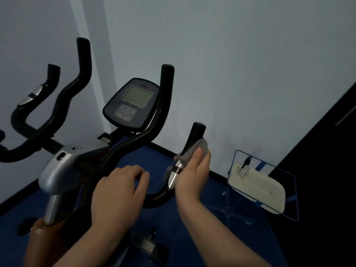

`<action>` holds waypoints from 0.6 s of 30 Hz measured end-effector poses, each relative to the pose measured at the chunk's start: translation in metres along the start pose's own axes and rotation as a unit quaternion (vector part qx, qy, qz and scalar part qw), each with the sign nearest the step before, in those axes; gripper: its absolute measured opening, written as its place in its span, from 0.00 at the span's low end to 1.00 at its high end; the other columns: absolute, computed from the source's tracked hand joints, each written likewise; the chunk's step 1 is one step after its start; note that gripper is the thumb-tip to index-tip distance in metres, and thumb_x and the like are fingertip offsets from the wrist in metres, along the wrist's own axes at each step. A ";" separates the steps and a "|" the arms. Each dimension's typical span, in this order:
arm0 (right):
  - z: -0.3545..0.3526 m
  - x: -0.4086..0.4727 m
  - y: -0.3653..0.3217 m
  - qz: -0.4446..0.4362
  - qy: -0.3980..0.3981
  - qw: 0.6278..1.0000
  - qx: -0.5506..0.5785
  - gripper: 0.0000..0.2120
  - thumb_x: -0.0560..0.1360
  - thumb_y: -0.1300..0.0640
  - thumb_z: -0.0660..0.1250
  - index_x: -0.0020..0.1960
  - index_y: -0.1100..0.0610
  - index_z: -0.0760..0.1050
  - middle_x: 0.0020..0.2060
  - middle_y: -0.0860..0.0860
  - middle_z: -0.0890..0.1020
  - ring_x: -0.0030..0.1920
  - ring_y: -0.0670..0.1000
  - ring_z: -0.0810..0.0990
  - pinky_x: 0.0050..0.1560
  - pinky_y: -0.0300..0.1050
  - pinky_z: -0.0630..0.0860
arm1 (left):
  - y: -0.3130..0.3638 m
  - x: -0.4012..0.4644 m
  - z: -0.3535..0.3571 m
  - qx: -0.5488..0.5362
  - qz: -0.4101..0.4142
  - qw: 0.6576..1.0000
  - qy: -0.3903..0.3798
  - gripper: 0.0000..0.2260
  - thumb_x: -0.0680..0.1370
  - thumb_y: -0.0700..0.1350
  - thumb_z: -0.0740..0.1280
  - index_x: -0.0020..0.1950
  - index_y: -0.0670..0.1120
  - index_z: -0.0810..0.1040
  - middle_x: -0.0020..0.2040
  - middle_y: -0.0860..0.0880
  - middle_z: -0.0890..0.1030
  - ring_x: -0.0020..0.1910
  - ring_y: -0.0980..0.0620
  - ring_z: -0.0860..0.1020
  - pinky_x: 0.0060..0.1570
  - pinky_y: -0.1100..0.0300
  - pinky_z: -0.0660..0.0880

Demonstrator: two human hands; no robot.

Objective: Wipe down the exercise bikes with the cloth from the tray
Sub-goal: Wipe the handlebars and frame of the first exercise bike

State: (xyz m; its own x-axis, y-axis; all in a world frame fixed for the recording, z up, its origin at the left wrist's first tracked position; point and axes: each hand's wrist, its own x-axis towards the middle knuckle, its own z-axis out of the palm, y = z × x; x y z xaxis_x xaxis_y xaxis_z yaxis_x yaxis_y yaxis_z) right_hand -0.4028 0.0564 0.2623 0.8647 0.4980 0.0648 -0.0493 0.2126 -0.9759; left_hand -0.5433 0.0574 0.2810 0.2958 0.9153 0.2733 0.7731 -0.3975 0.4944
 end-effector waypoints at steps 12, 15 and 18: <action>0.000 0.020 -0.008 0.031 -0.082 0.996 0.033 0.10 0.81 0.47 0.53 0.51 0.52 0.68 0.37 0.64 0.76 0.31 0.58 0.76 0.33 0.58 0.79 | 0.003 0.000 -0.001 0.009 -0.001 1.000 -0.010 0.10 0.77 0.54 0.59 0.41 0.54 0.77 0.37 0.57 0.77 0.41 0.53 0.76 0.41 0.55 0.68; 0.006 0.030 -0.015 -0.015 -0.076 0.997 -0.002 0.14 0.82 0.47 0.52 0.60 0.54 0.68 0.46 0.59 0.78 0.41 0.56 0.80 0.43 0.57 0.80 | 0.001 0.002 0.001 0.002 -0.003 1.000 -0.003 0.10 0.77 0.55 0.59 0.41 0.54 0.77 0.37 0.58 0.77 0.40 0.55 0.75 0.41 0.56 0.67; -0.002 0.002 0.001 -0.058 -0.064 0.994 -0.069 0.20 0.82 0.49 0.53 0.73 0.50 0.59 0.65 0.52 0.71 0.60 0.40 0.73 0.64 0.41 0.72 | 0.002 -0.001 0.001 -0.003 -0.005 1.000 0.000 0.10 0.77 0.55 0.59 0.41 0.55 0.76 0.36 0.58 0.77 0.39 0.55 0.75 0.40 0.56 0.66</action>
State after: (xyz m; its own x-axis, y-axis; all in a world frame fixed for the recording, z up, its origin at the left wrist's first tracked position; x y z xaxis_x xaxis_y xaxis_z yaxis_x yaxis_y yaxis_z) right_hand -0.4003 0.0562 0.2609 0.7893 0.5821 0.1952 0.1234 0.1611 -0.9792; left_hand -0.5421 0.0560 0.2811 0.2878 0.9195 0.2678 0.7730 -0.3881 0.5018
